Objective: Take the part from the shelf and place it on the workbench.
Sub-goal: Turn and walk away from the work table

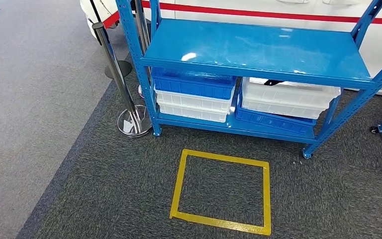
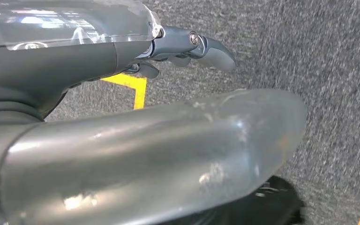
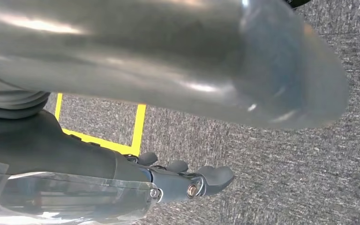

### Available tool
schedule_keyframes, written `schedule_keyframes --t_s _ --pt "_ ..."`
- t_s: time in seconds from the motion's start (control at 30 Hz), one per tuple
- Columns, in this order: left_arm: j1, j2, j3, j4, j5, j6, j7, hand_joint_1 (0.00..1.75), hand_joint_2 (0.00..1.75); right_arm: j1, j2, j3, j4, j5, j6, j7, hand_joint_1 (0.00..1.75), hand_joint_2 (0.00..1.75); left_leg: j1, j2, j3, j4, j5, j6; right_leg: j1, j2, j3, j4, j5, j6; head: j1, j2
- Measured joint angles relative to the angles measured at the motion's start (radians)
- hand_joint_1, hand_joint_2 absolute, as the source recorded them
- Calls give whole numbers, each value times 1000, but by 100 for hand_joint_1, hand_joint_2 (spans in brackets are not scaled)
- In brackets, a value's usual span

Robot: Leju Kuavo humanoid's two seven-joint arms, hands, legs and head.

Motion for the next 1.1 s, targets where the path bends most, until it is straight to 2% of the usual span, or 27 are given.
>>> schedule_keyframes --t_s 0.03,0.07,0.1,0.13,0.2,0.23,0.27,0.3,0.4,0.5,0.63,0.67,0.7,0.73,0.8,0.83,0.87,0.97,1.03,1.1 --pt "0 0 0 0 0 0 0 0 0 0 0 0 0 0 0 0 0 0 2 0 -33 72 -34 -3 1 -1 -1 1 0 -2 -1 0" --pt "1 0 0 0 0 0 0 0 0 0 0 0 0 0 0 0 0 0 3 0 -60 130 -54 -6 1 -1 -2 2 0 -2 -1 0" --pt "1 0 0 0 0 0 0 0 0 1 0 0 0 0 0 0 0 0 5 0 -70 153 -53 -8 1 -1 -2 3 -1 -2 -1 0" --pt "2 0 0 0 0 0 0 0 0 1 0 0 0 0 0 0 0 0 6 0 -61 134 -31 -8 1 0 -1 4 -1 -1 -1 0" --pt "2 0 0 0 0 0 0 0 0 0 0 0 0 0 0 0 0 0 7 1 2 -1 40 -4 1 1 2 7 -4 3 -1 0" --pt "2 0 0 0 0 0 0 0 0 0 0 0 0 0 0 0 0 0 5 1 33 -68 66 0 2 1 3 10 -6 7 -1 0" --pt "1 1 0 0 0 0 0 0 0 0 0 0 0 0 0 0 0 0 3 1 53 -113 80 5 4 2 2 12 -8 12 -1 0" --pt "0 1 0 0 0 0 0 0 0 0 0 0 0 0 0 0 0 0 1 1 60 -133 83 10 5 2 2 12 -8 18 0 0" --pt "1 0 0 0 0 0 0 0 0 0 0 0 0 0 0 0 0 0 1 1 59 -141 90 29 4 2 1 15 -10 36 0 0" --pt "0 1 0 0 0 0 0 0 0 0 0 0 0 0 0 0 0 0 5 3 63 -151 100 46 0 4 -17 56 -46 44 4 0" --pt "0 1 0 0 0 0 0 0 0 0 0 0 0 0 0 0 0 0 5 4 61 -151 101 48 0 4 -31 86 -67 45 6 0" --pt "0 1 0 0 0 0 0 0 0 0 0 0 0 0 0 0 0 0 5 4 60 -151 101 49 0 4 -42 109 -80 46 6 0" --pt "0 1 0 0 0 0 0 0 0 1 0 0 0 0 0 0 0 0 4 4 58 -151 101 50 -1 4 -71 169 -107 48 6 0" --pt "0 1 0 0 0 -1 0 0 0 0 0 -2 0 -8 1 0 0 0 3 3 59 -150 100 49 -1 4 -76 180 -99 48 7 0" --pt "0 0 1 0 1 -3 3 0 0 0 0 -9 0 -27 7 0 0 0 -1 2 62 -148 96 45 0 4 -45 121 -52 43 7 0" --pt "0 -1 2 0 1 -4 4 0 0 -2 0 -13 0 -38 11 -1 0 0 -3 1 65 -146 93 40 3 4 -9 46 -14 38 6 0" --pt "0 -1 3 0 0 -5 5 0 0 -4 0 -16 0 -42 14 -2 0 0 -4 1 64 -145 92 35 5 4 4 17 -8 34 6 0" --pt "-2 -2 6 0 -1 -5 7 0 0 -7 2 -24 0 -45 18 -3 0 0 -4 1 63 -141 89 17 5 5 5 5 -7 20 6 0" --pt "-3 -1 8 0 -1 -5 7 0 0 -8 4 -27 0 -46 18 -3 0 0 -2 1 43 -91 54 7 0 2 8 -3 -2 6 2 0" --pt "-2 -1 9 0 -1 -5 7 0 0 -8 6 -29 0 -46 18 -3 0 0 2 1 -16 35 -13 -1 -1 -1 8 -5 -1 -1 -2 0"
